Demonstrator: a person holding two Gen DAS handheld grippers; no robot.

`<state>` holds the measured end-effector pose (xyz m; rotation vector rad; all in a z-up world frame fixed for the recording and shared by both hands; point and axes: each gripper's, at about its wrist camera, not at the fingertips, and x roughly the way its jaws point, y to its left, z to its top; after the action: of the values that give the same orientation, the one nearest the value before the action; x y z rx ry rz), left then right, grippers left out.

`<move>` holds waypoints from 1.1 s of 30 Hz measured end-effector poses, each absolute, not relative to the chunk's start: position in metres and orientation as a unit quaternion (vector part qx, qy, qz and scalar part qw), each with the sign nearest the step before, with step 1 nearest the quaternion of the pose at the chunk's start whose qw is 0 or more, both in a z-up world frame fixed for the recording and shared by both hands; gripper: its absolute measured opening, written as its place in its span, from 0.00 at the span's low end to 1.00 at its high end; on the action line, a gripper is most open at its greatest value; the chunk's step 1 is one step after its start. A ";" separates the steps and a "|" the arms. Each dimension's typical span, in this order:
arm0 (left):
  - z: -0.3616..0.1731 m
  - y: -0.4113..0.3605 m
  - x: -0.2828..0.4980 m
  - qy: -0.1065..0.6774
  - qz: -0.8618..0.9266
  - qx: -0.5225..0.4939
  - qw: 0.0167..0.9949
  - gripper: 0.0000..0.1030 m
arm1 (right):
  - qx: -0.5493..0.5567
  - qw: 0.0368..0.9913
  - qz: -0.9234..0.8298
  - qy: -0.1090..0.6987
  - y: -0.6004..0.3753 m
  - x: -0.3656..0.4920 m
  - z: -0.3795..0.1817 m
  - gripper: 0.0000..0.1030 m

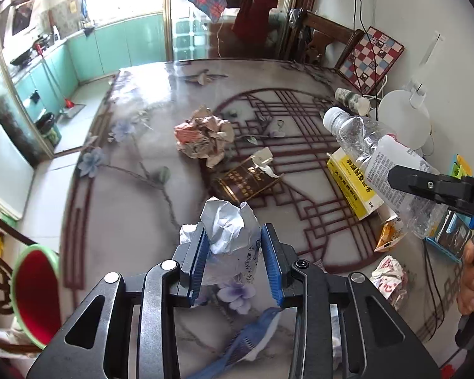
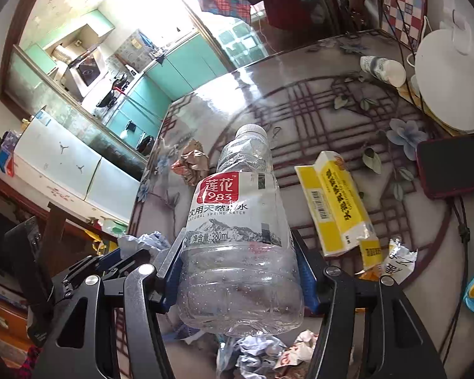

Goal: Collect trash
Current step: 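Carry the foil and water bottle in both grippers over the red bucket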

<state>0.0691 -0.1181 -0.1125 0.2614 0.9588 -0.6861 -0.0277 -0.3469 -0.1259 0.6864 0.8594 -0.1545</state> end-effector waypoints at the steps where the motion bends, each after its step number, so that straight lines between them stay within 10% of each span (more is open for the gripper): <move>1: -0.112 -0.114 0.070 0.450 -0.320 0.123 0.824 0.32 | 0.324 0.850 -0.073 0.408 -0.343 -0.026 -0.124 0.57; 33: -0.136 0.102 0.144 0.479 -0.241 0.077 0.840 0.32 | 0.279 0.862 -0.039 0.421 -0.146 0.045 -0.098 0.57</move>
<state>0.1439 0.1024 -0.1364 0.1636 1.0131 -0.5090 0.0448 -0.1465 -0.0979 0.5851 0.8837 -0.0823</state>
